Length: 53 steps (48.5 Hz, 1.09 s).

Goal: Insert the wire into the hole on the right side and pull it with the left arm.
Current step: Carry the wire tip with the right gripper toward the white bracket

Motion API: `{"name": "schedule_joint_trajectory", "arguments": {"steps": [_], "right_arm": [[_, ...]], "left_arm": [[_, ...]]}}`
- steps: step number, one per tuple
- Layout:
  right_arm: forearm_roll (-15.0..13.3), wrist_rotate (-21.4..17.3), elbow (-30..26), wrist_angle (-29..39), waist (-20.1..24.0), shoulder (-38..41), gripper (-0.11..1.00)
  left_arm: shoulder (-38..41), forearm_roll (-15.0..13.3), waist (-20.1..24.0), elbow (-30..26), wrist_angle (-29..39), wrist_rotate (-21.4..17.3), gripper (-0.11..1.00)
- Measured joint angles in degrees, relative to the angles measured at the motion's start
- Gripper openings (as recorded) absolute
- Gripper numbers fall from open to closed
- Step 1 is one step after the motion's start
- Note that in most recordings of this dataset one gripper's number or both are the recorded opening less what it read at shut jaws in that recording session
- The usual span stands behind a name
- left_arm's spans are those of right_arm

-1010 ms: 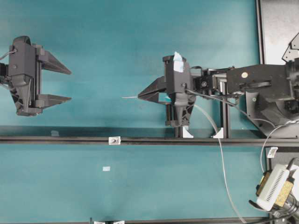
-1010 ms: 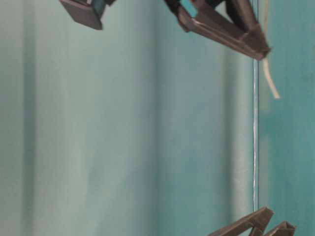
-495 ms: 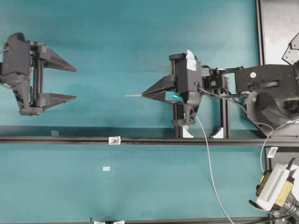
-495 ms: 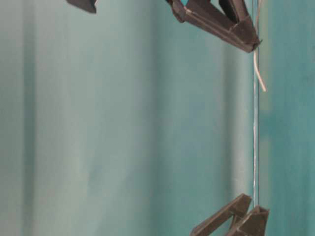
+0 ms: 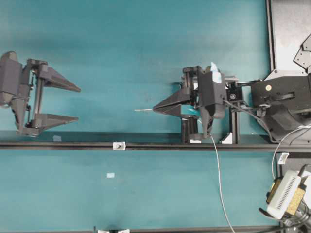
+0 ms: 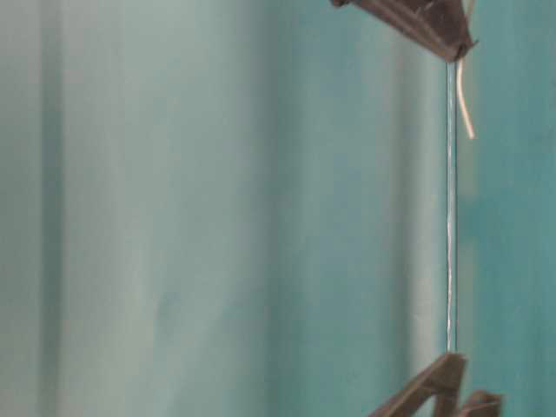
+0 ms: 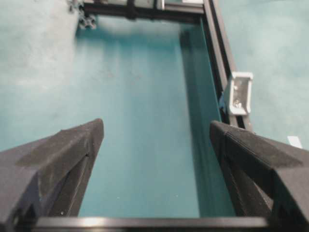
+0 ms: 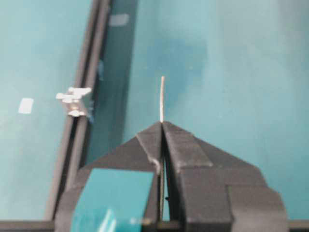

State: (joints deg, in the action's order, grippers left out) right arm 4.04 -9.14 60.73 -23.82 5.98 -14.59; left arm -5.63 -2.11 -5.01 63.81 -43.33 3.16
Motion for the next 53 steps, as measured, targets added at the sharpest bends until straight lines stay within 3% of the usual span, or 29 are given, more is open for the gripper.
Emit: {"name": "schedule_joint_trajectory", "arguments": {"steps": [10, 17, 23, 31, 36, 41, 53], "right_arm": [[4.7, 1.4, 3.3, -6.9, 3.1, 2.2, 0.04], [9.8, 5.8, 3.3, -11.4, 7.6, 4.7, 0.04], [16.3, 10.9, 3.2, -14.3, 11.3, 7.1, 0.04], [28.4, 19.1, 1.6, -18.2, 17.4, 11.5, 0.04], [33.4, 22.1, 0.4, -20.2, 20.6, 14.2, 0.04], [36.2, 22.8, -0.6, -22.0, 22.5, 16.3, 0.04], [38.2, 22.9, -1.6, -26.8, 25.4, 19.9, 0.04]], "left_arm": [[7.6, -0.2, -1.3, -1.5, -9.1, 0.1, 0.73], [12.4, -0.3, -3.0, -2.7, -13.5, 0.1, 0.73], [15.4, -0.4, -4.1, -3.9, -15.6, 0.2, 0.73], [17.2, -0.4, -5.3, -4.8, -17.3, 0.2, 0.73], [18.1, -0.4, -6.2, -5.3, -18.2, 0.1, 0.73], [19.6, -0.7, -7.5, -5.8, -19.0, 0.6, 0.73], [22.7, -0.8, -8.4, -7.5, -19.5, 3.3, 0.73]]}}
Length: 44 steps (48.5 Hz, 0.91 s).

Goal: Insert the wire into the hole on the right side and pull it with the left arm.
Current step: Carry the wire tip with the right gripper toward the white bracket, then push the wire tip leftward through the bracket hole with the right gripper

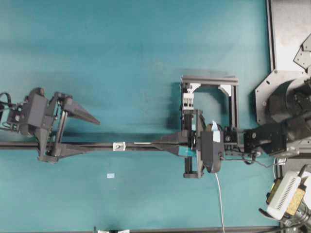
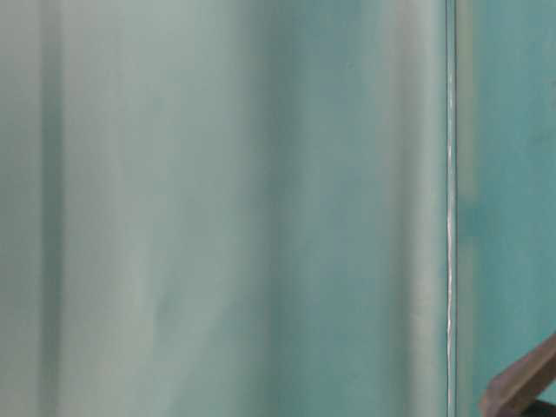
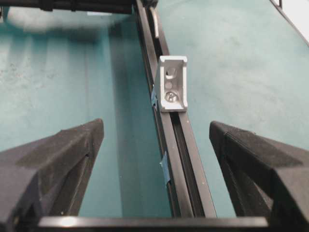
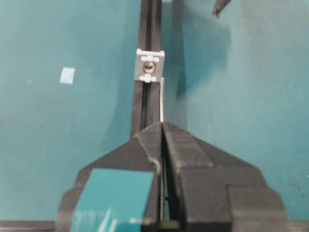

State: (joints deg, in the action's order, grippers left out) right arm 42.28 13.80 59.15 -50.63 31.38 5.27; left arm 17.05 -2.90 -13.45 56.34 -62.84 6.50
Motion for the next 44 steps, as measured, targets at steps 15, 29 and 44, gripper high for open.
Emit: {"name": "schedule_joint_trajectory", "arguments": {"steps": [15, 29, 44], "right_arm": [[1.0, 0.0, -1.1, -3.1, 0.8, 3.9, 0.04], [1.0, -0.2, -2.0, -6.1, 1.3, 6.2, 0.04], [1.1, -0.4, -2.1, -7.1, 1.5, 6.7, 0.04]], "left_arm": [[3.5, -0.1, -1.2, -2.5, -1.5, 0.1, 0.73], [4.3, 0.0, -1.5, -2.6, -3.6, 0.1, 0.73], [4.3, -0.1, -1.5, -2.7, -3.7, 0.1, 0.73]]}}
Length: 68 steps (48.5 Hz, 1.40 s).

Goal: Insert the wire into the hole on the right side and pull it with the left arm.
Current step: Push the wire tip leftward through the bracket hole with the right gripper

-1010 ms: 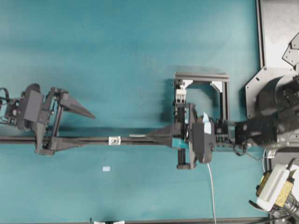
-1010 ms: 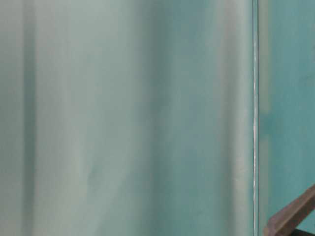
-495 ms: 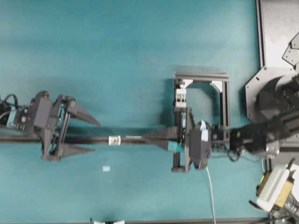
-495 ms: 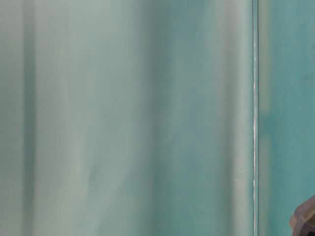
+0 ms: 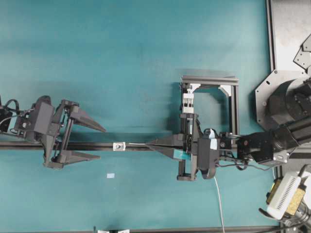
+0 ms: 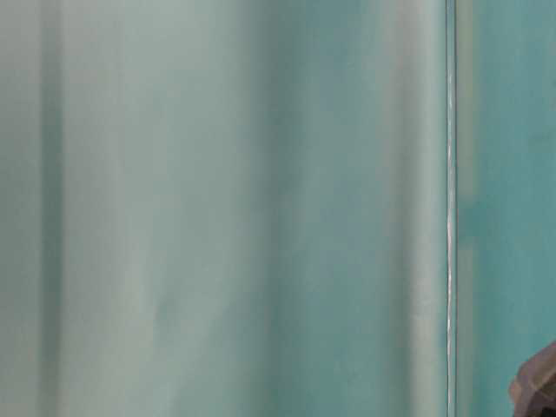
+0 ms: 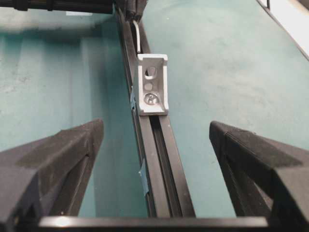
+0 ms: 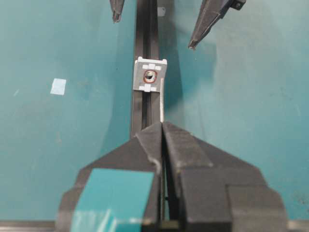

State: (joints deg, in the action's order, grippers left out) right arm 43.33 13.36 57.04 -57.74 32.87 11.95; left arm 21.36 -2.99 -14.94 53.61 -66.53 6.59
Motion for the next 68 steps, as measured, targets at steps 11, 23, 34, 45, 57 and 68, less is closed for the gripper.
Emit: {"name": "schedule_joint_trajectory", "arguments": {"steps": [11, 23, 34, 45, 57, 68], "right_arm": [[0.0, -0.7, -0.1, 0.0, 0.1, 1.1, 0.04], [0.0, -0.9, -0.1, 0.0, 0.2, 1.1, 0.04], [0.0, -0.9, -0.2, 0.0, 0.2, 1.1, 0.04], [0.0, -0.9, -0.3, -0.1, 0.2, 1.1, 0.04], [-0.1, -0.9, -0.4, -0.1, 0.2, 1.1, 0.04], [-0.2, -0.9, -1.0, -0.1, 0.2, 1.9, 0.04]], "left_arm": [[0.0, 0.1, 0.0, -0.1, 0.0, 0.0, 0.73], [0.0, 0.0, 0.1, -0.3, 0.0, 0.0, 0.73], [0.0, 0.0, 0.2, -0.4, 0.1, 0.0, 0.73], [0.0, 0.0, 0.3, -0.7, 0.8, 0.0, 0.73], [0.0, 0.0, 0.3, -1.6, 3.3, 0.0, 0.73], [0.0, 0.1, 0.3, -1.7, 3.3, 0.0, 0.73]]}}
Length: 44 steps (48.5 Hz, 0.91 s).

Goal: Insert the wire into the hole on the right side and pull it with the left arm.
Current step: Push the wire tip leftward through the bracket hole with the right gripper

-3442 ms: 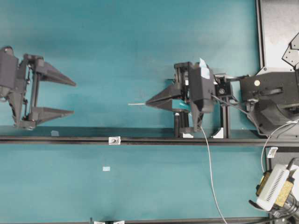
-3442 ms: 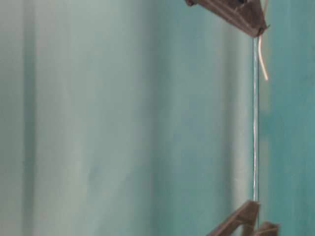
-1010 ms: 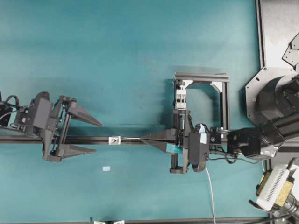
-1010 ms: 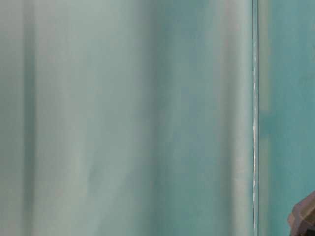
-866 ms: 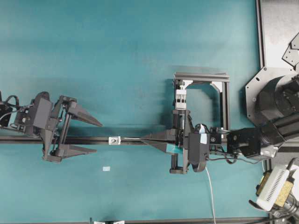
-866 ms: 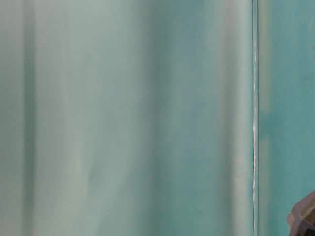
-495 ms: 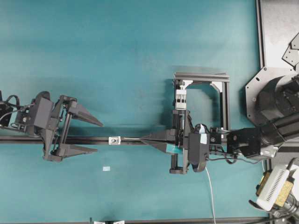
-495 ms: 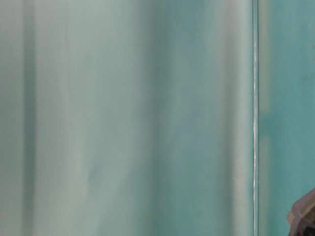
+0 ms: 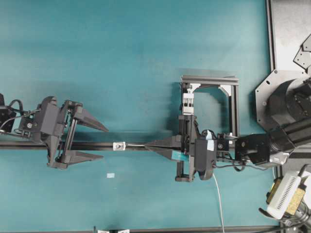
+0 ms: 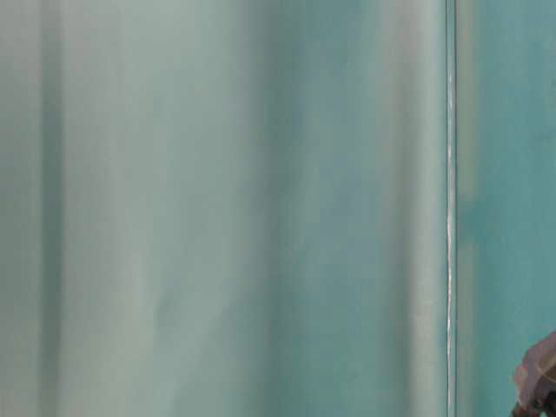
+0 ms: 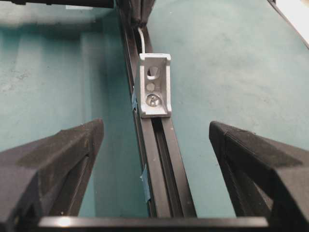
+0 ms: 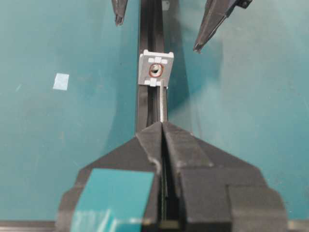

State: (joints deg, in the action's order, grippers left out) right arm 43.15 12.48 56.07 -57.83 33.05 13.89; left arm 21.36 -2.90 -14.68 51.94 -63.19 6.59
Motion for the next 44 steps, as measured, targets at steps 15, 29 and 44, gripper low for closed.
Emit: {"name": "schedule_joint_trajectory", "arguments": {"steps": [15, 29, 44], "right_arm": [[0.0, 0.1, -0.7, -0.6, 0.0, 0.5, 0.04], [0.0, 0.4, -1.1, -0.7, 0.0, 0.6, 0.04], [0.0, 0.5, -2.2, -0.6, -0.3, 2.0, 0.04]], "left_arm": [[0.0, -0.1, 0.0, 0.0, 0.1, 0.0, 0.72], [0.0, 0.0, 0.0, 0.0, 0.1, 0.0, 0.73], [0.0, -0.1, 0.0, 0.0, 0.1, 0.0, 0.72]]}}
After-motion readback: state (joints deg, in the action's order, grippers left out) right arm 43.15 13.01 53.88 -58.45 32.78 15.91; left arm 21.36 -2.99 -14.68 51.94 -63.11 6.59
